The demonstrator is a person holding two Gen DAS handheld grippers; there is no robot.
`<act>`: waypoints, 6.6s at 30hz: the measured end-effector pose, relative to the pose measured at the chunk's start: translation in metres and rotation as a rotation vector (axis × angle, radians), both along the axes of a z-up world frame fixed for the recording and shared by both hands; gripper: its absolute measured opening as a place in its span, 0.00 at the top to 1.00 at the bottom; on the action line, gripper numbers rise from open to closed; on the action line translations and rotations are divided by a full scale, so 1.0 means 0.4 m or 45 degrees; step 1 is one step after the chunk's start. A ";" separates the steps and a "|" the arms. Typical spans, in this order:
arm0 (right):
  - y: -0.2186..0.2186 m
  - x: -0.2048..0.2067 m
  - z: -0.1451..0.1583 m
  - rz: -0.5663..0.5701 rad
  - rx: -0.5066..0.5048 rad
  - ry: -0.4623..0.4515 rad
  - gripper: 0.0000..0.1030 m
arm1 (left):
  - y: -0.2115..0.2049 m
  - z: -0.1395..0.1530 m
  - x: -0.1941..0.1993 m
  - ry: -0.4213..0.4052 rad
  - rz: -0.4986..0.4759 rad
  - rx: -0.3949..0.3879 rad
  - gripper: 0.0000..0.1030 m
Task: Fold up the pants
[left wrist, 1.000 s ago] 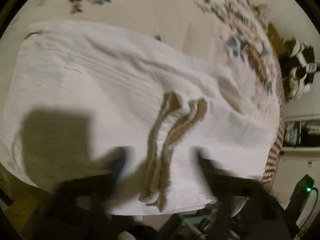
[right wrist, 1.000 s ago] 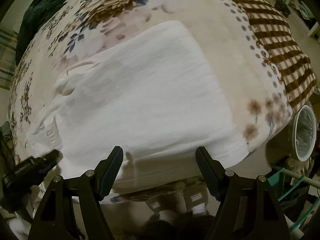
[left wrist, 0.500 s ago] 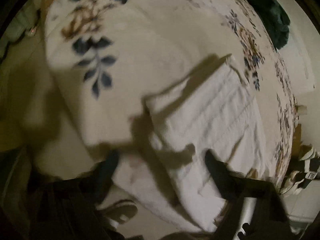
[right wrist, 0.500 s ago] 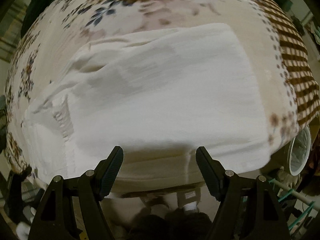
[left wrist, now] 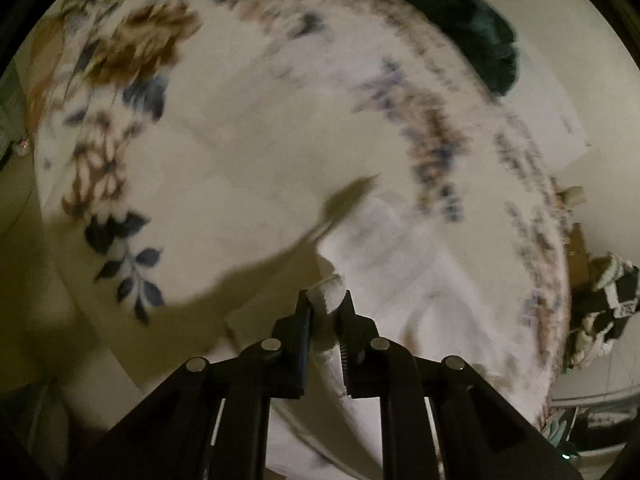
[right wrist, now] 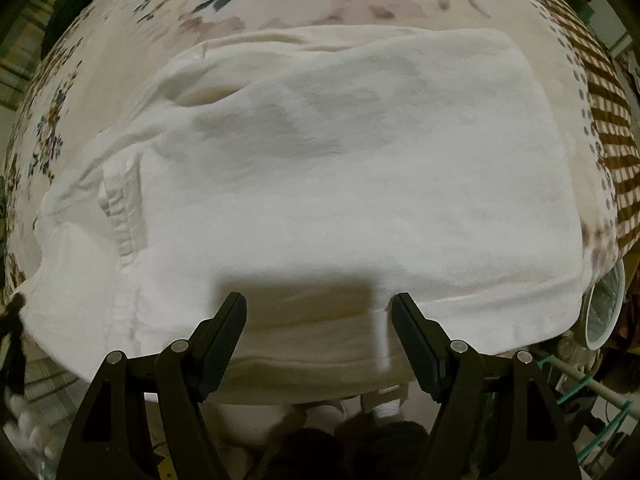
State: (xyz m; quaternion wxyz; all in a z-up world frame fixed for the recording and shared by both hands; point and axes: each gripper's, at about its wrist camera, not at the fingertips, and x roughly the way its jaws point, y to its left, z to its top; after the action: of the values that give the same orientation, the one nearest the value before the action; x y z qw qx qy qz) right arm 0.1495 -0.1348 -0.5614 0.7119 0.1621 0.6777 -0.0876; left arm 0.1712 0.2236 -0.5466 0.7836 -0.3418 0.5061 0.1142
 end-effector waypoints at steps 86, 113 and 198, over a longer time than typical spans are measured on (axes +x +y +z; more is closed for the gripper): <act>-0.731 0.018 0.016 -0.226 0.605 -0.254 0.06 | -0.797 0.183 0.164 -0.053 -0.875 0.193 0.11; -0.877 -0.114 -0.010 -0.435 0.233 -0.153 0.54 | -0.789 -0.029 0.380 0.149 -0.779 -0.030 0.16; -0.602 -0.093 0.143 -0.629 0.888 -0.682 0.75 | -0.794 0.256 0.237 -0.183 -0.900 -0.251 0.77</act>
State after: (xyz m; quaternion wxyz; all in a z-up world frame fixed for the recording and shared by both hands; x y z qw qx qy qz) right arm 0.1121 -0.3755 -0.5042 0.7223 0.5626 0.4016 0.0228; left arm 0.2662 -0.0941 -0.4443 0.7715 -0.2268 0.5452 -0.2369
